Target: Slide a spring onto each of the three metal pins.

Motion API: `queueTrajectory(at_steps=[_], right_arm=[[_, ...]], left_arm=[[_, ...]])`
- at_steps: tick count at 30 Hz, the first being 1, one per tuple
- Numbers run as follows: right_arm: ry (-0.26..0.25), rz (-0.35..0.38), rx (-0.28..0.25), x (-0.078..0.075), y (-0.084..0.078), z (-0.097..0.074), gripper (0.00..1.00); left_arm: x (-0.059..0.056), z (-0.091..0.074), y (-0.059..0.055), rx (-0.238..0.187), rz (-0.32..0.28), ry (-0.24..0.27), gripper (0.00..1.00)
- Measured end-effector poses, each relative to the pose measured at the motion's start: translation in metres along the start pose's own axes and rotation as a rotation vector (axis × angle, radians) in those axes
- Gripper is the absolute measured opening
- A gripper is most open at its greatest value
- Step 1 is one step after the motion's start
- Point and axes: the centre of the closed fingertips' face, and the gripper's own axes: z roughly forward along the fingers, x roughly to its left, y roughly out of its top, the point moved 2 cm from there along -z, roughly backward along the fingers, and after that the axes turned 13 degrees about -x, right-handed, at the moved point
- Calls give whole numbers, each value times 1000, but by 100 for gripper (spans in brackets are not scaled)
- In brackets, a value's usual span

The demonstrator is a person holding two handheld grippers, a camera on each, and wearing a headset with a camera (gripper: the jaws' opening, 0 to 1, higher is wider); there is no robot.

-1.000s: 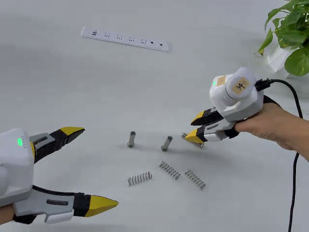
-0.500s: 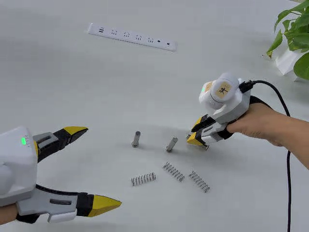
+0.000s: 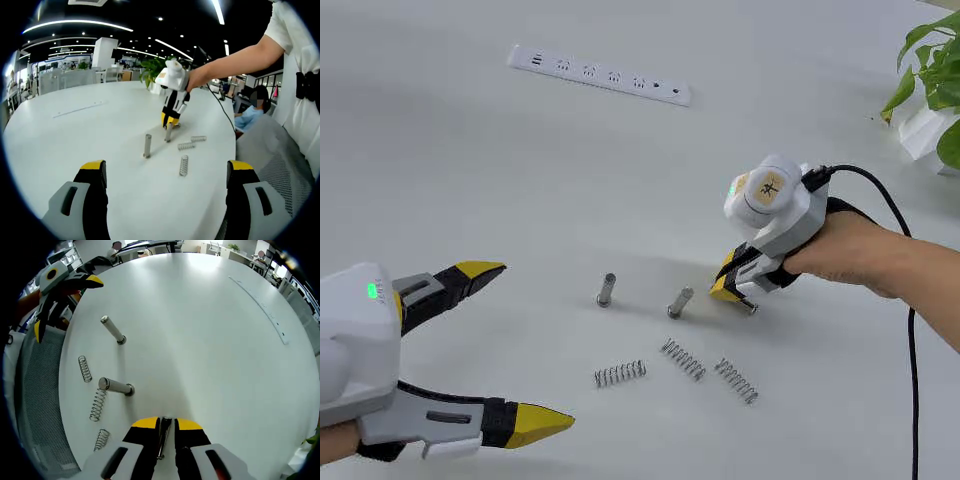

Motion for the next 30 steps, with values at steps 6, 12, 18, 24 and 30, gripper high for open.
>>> queueTrajectory(at_steps=[6,12,18,24,30], right_arm=[[-3,-10,6,-1,0,2,7],[-5,-26,17,-2,0,4,6],[-14,-28,21,-2,0,4,6],[-21,-14,15,-2,0,4,5],[-21,4,10,-1,-1,3,5]], left_arm=[[-1,0,-2,-1,-7,0,99],[0,1,-1,-6,-10,4,99],[0,0,-1,-9,-11,5,99],[0,0,-1,-9,-14,3,99],[0,1,-1,-9,-15,3,99]])
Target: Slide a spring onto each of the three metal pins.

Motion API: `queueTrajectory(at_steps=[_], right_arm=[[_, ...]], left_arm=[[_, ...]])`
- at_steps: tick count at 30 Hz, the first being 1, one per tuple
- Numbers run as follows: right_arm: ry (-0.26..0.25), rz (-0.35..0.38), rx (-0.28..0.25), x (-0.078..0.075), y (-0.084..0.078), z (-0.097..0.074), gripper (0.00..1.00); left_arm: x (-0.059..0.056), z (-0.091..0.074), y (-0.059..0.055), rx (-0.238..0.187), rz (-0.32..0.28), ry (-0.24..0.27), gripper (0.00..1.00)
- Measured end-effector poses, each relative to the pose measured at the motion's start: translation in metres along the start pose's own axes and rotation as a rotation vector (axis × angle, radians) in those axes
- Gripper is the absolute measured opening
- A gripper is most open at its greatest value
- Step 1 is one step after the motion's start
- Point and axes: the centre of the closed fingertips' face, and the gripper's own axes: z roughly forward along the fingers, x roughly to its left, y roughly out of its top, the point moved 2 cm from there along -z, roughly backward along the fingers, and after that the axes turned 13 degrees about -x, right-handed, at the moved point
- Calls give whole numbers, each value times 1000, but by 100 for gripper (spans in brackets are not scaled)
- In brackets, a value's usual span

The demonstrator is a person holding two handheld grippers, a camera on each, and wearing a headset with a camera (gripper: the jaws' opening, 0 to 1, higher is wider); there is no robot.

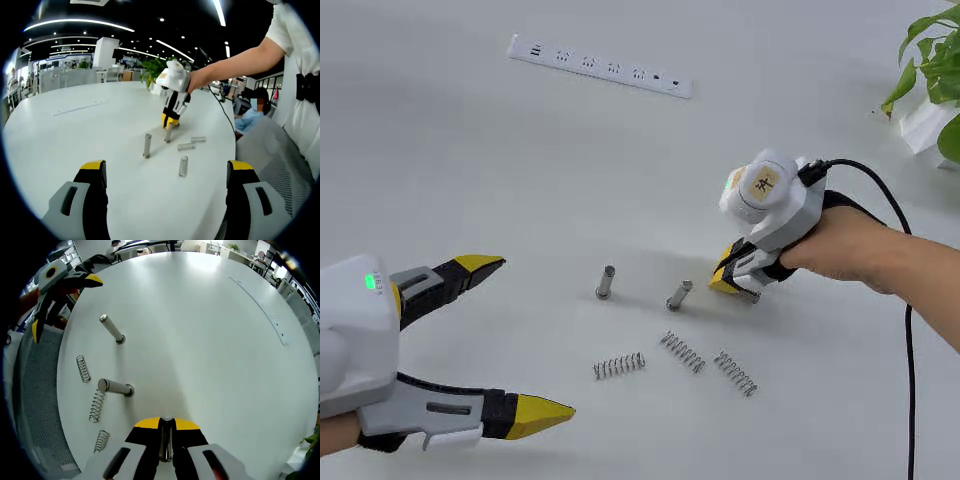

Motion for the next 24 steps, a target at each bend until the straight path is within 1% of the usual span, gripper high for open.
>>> queueTrajectory(at_steps=[14,19,24], right_arm=[[-5,23,-11,4,-5,-3,5],[-7,29,-21,6,-7,-5,5],[-15,33,-39,8,-4,-10,5]], left_arm=[[-1,0,1,0,0,-2,99],[-2,0,1,1,0,-4,99],[-3,0,1,4,3,-9,99]])
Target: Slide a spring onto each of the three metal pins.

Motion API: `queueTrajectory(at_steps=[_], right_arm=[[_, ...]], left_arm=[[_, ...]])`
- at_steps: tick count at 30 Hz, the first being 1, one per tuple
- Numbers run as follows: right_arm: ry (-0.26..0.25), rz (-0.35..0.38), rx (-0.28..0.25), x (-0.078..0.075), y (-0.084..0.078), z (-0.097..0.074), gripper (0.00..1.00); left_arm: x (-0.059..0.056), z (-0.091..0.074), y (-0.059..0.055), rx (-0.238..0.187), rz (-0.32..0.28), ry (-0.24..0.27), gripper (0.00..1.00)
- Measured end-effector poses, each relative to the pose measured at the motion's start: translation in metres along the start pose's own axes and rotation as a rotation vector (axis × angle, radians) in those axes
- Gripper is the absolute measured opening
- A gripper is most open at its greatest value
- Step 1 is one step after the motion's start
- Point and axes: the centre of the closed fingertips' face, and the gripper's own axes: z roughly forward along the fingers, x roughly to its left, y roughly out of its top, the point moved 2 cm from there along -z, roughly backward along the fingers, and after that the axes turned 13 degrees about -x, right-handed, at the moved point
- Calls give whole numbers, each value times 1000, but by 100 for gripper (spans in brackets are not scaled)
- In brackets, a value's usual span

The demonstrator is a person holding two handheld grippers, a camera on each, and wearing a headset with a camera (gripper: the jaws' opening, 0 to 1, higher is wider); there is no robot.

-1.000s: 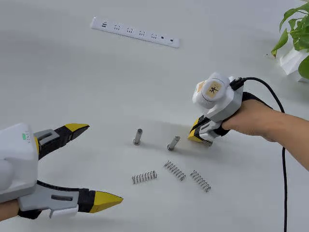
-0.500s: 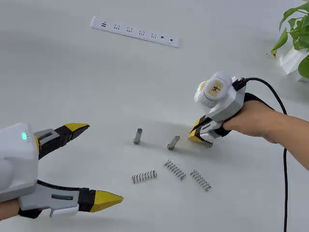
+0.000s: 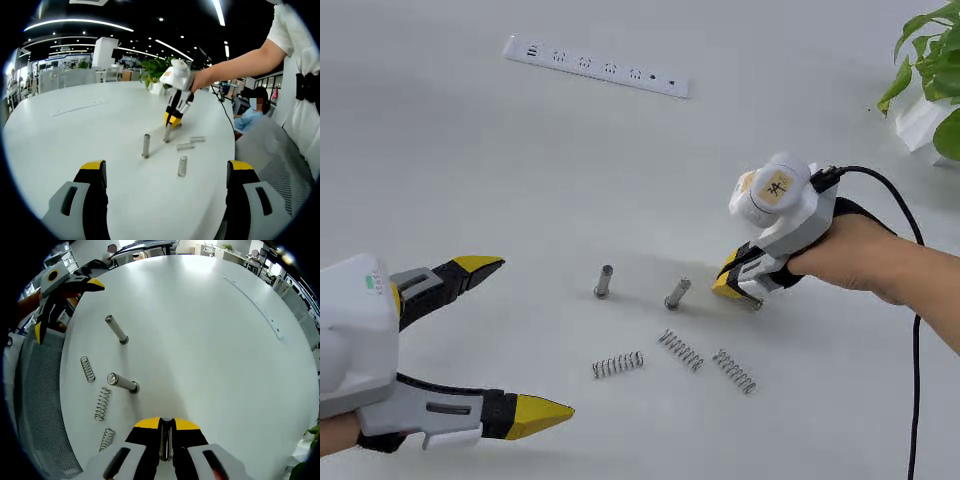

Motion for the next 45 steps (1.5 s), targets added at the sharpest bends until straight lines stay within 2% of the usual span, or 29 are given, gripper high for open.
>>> queueTrajectory(at_steps=[23,35,45], right_arm=[[-28,6,-73,4,9,-20,5],[-52,33,-116,6,6,-32,5],[-87,80,-172,7,0,-42,5]], left_arm=[[-3,5,4,-2,8,-23,99],[-4,4,5,4,13,-28,99],[-5,4,5,10,19,-31,99]])
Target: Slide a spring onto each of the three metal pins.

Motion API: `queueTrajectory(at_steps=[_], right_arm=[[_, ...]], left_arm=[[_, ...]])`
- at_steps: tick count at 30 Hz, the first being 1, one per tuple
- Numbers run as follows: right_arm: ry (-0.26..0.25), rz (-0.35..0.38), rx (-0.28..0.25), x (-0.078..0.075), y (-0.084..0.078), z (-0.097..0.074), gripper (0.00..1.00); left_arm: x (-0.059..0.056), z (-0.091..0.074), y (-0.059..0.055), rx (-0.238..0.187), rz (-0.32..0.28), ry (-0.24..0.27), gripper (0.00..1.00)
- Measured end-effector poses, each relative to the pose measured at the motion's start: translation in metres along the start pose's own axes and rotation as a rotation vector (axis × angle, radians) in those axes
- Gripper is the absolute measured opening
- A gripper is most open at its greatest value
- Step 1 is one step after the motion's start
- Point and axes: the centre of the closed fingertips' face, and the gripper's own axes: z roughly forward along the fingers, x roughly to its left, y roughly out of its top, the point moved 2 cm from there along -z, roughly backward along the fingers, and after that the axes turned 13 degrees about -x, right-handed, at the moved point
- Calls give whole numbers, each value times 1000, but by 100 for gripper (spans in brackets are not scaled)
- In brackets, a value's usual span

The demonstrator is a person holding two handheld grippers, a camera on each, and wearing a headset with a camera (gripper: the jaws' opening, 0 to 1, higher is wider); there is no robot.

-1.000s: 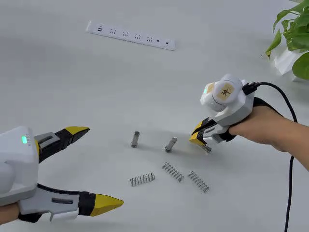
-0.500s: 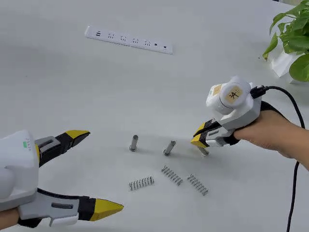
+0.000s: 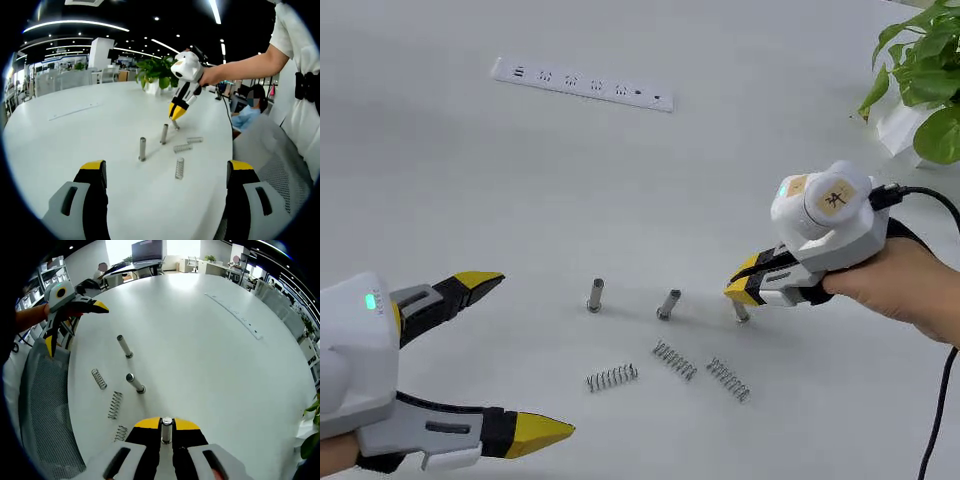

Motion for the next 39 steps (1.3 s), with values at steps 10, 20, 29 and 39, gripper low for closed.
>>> queueTrajectory(at_steps=[10,20,29,39], right_arm=[[-42,56,-64,1,-7,-11,5],[-84,108,-121,1,-11,-16,5],[-95,136,-137,3,-12,-17,5],[-92,142,-143,9,-14,-19,5]], left_arm=[[-1,2,2,-2,0,-3,99],[-3,3,3,0,0,-9,99],[-4,4,3,2,0,-12,99],[-4,4,2,3,-1,-12,99]])
